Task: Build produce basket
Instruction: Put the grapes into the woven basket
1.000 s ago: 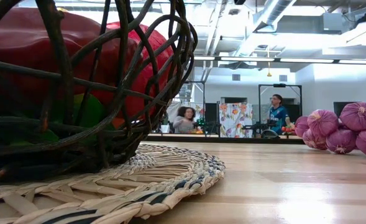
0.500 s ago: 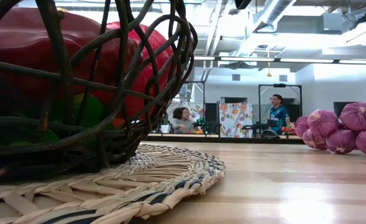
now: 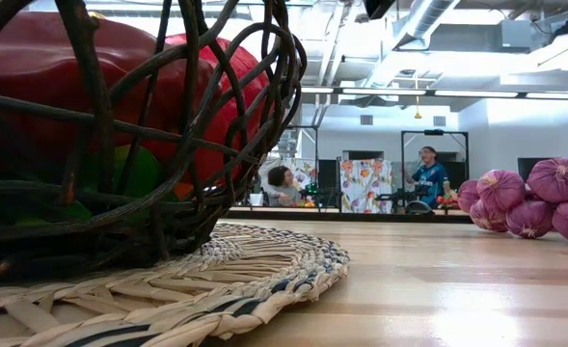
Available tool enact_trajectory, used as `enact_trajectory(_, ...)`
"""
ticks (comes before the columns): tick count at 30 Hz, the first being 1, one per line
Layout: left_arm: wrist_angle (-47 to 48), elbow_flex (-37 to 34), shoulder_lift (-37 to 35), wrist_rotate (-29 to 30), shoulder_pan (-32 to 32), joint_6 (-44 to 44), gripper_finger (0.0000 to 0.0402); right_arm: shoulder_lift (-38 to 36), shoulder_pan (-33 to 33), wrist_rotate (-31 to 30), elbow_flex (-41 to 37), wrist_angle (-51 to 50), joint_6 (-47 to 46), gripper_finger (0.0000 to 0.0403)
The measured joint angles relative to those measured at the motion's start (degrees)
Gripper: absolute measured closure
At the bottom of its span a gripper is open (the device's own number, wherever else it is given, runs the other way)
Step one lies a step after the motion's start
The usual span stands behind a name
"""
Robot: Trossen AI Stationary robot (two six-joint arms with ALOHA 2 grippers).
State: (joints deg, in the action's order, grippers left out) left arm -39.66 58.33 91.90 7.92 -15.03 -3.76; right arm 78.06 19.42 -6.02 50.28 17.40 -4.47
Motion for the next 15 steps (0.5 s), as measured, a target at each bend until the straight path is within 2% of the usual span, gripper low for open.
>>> enact_trajectory(8, 0.0, 0.0, 0.0, 0.0, 0.0, -0.3, 0.0235, 0.0, 0.2, 0.1, 0.0, -0.9, -0.2, 0.015)
enact_trajectory(15, 0.3, 0.0, 0.0, -0.1, -0.7, -1.5, 0.0274, -0.2, 1.5, 0.1, 0.0, -1.9, -0.7, 0.0143)
